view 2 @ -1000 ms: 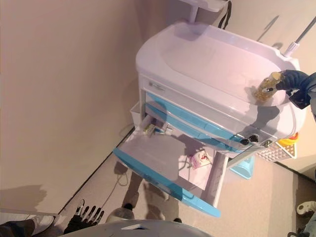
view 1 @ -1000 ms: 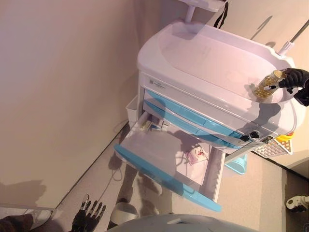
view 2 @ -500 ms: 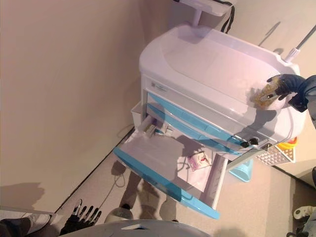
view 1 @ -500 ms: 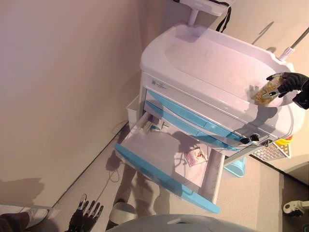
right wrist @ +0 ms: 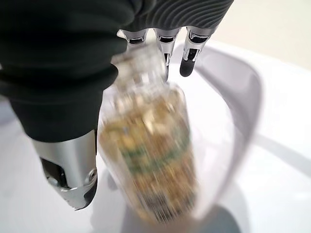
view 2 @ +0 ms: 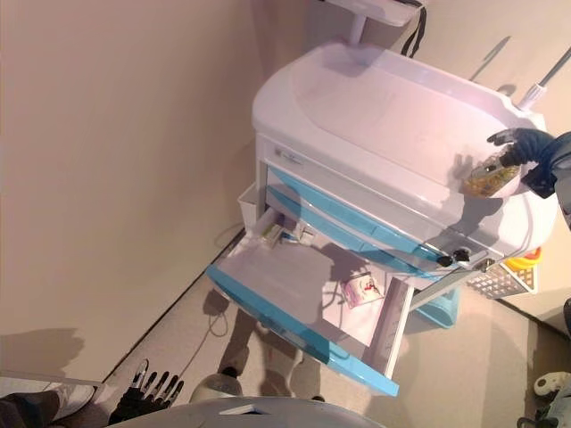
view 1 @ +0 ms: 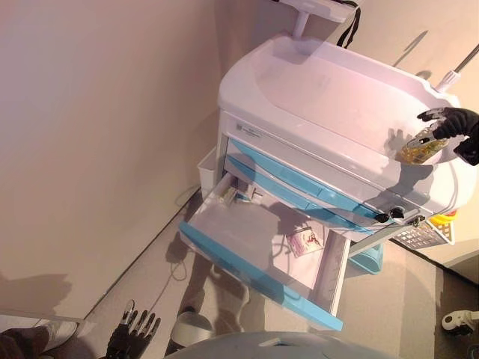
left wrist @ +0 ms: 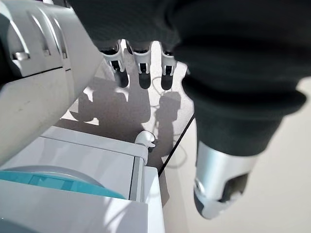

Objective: Open the drawer and pick up the medicine

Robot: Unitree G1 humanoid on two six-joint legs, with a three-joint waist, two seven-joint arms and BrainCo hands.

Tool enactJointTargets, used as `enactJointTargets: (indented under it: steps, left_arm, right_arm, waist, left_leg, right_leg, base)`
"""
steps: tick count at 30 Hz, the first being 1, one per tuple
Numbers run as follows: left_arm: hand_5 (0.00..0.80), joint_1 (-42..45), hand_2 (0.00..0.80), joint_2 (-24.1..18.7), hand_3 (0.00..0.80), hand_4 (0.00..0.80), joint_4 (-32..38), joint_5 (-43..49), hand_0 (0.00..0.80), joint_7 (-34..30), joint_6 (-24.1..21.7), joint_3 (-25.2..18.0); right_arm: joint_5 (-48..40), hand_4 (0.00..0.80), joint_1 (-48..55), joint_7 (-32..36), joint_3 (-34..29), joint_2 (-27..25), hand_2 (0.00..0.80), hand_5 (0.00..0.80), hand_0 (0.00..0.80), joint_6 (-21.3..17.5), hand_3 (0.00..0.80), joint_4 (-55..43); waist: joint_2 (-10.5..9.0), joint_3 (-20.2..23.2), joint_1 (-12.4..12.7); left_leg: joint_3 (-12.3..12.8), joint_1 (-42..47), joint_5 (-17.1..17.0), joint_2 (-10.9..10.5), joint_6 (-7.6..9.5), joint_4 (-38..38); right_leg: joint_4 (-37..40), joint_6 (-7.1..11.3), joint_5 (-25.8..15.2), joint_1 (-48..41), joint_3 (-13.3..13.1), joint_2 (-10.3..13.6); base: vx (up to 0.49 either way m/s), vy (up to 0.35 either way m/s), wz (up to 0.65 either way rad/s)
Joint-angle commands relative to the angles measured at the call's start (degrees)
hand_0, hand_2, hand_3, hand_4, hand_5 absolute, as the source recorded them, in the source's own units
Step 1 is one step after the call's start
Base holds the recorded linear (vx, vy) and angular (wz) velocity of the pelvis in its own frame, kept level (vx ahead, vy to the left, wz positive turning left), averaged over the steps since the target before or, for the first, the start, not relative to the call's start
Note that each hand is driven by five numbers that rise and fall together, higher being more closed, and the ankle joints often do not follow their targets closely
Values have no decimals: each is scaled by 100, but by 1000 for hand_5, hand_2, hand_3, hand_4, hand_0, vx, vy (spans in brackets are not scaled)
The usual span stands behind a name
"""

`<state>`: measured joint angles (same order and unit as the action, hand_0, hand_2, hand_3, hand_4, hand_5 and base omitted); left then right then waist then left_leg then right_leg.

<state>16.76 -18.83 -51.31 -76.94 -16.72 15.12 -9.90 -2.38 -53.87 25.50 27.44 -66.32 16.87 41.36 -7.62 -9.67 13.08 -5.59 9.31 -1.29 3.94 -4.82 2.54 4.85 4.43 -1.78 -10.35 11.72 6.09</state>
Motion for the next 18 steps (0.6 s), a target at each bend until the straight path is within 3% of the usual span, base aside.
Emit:
enactJointTargets:
  steps: [1, 12, 18]
  left_arm:
    - [0, 39, 0, -187, 0, 0, 45, 25, 0, -131, 12, 180]
    - [0, 44, 0, -169, 0, 0, 76, 134, 0, -272, 18, 217]
    - [0, 24, 0, -160, 0, 0, 266, 1248, 0, -610, -288, 433]
  right_arm:
    - [-264, 0, -1057, -492, 542, -579, 0, 0, 0, -60, 0, -339]
    - [-841, 0, -2002, -1516, 729, -1065, 0, 0, 0, -146, 0, -1031]
    - [-1066, 0, -2051, -1801, 475, -1279, 0, 0, 0, -89, 0, -1992]
  waist:
    - [41, 247, 43]
    - [8, 354, -174]
    - [18, 427, -388]
  left_leg:
    - [-127, -303, 144, -126, 170, -122]
    - [72, -312, 169, -105, 170, -135]
    - [257, -365, 155, -104, 187, -179]
  right_leg:
    - [-640, 315, 231, 104, 199, 110]
    - [-607, 347, 184, 192, 63, 116]
    - [-616, 362, 123, 317, -60, 141]
  base:
    - [0, 0, 0]
    - [-23, 6, -7]
    - [-49, 17, -9]
